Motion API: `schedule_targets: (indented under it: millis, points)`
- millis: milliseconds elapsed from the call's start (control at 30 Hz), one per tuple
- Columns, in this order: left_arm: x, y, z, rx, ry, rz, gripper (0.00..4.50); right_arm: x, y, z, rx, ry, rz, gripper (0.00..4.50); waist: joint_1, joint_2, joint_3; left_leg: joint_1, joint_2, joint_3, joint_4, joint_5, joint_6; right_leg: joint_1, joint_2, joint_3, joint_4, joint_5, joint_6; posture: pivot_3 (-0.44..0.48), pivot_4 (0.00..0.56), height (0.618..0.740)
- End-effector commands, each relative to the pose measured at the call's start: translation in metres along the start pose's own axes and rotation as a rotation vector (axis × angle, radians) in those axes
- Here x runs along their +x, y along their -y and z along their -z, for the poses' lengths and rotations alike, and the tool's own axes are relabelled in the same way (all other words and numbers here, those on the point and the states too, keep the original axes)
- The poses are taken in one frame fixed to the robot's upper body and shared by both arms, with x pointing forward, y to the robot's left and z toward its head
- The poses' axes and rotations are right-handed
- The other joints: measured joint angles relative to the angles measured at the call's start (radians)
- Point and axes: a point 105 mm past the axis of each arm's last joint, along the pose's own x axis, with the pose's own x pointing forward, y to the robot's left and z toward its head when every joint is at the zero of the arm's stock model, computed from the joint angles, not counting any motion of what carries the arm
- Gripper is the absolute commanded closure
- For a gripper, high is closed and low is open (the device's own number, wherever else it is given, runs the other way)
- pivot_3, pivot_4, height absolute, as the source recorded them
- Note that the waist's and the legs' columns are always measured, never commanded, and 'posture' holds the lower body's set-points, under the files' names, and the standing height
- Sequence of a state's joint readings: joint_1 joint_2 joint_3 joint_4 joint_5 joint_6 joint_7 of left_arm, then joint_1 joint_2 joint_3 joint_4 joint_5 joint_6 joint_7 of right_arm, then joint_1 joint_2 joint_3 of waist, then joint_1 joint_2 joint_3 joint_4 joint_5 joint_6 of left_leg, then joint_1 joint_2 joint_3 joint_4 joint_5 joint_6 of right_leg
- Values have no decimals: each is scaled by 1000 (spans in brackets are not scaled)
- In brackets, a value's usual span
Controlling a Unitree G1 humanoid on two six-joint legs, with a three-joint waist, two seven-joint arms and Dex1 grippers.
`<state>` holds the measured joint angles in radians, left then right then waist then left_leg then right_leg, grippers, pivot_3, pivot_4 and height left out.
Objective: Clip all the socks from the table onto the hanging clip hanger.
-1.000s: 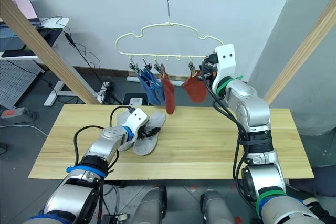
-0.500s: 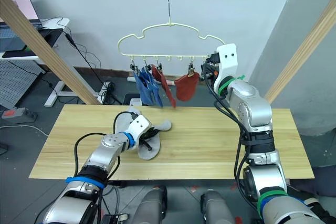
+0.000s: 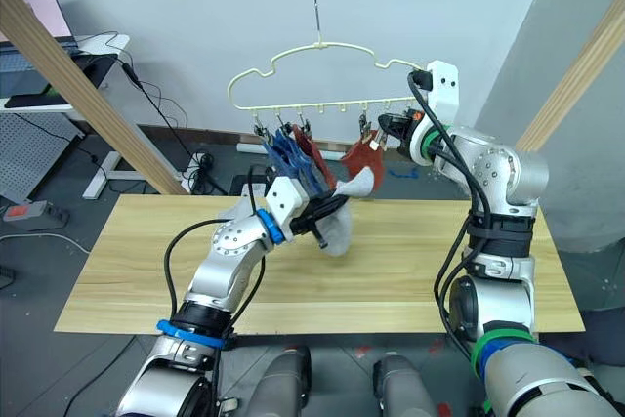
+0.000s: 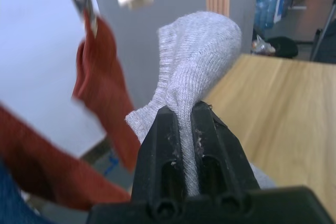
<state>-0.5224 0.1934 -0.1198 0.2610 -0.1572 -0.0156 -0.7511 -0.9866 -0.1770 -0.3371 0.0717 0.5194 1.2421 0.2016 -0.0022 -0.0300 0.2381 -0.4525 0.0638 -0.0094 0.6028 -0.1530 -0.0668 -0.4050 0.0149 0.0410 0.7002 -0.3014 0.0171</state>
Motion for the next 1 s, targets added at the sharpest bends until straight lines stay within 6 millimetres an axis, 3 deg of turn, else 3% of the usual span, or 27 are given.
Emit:
schedule_targets:
  millis: [33, 700, 800, 1000]
  points:
    - [7, -1, -9, 44, 41, -18, 4495, -8, -12, -11, 26, 22, -31, 4500, -1, 0, 0, 0, 0, 0, 0, 0, 0, 0, 0, 0, 0, 0, 0, 4, 218, 740]
    - [21, -13, -18, 99, 98, -91, 4495, -9, -17, -4, 86, -1, -30, 4500, -3, 0, 0, -1, 0, 0, 0, 0, 0, 0, 0, 0, -1, 0, 0, -3, 227, 740]
    - [23, -12, -20, 98, 105, -84, 4500, -9, -18, -3, 64, -4, -38, 3698, -3, 0, 0, -1, 0, 0, 0, 0, 0, 0, 0, 0, -1, 0, 0, -3, 227, 740]
    - [26, 0, -22, 77, 114, -26, 4500, -16, -17, -9, 31, 39, -53, 1406, -6, 0, 0, -1, 0, 0, 0, 0, 0, 0, 1, 0, -1, 0, 0, 0, 227, 740]
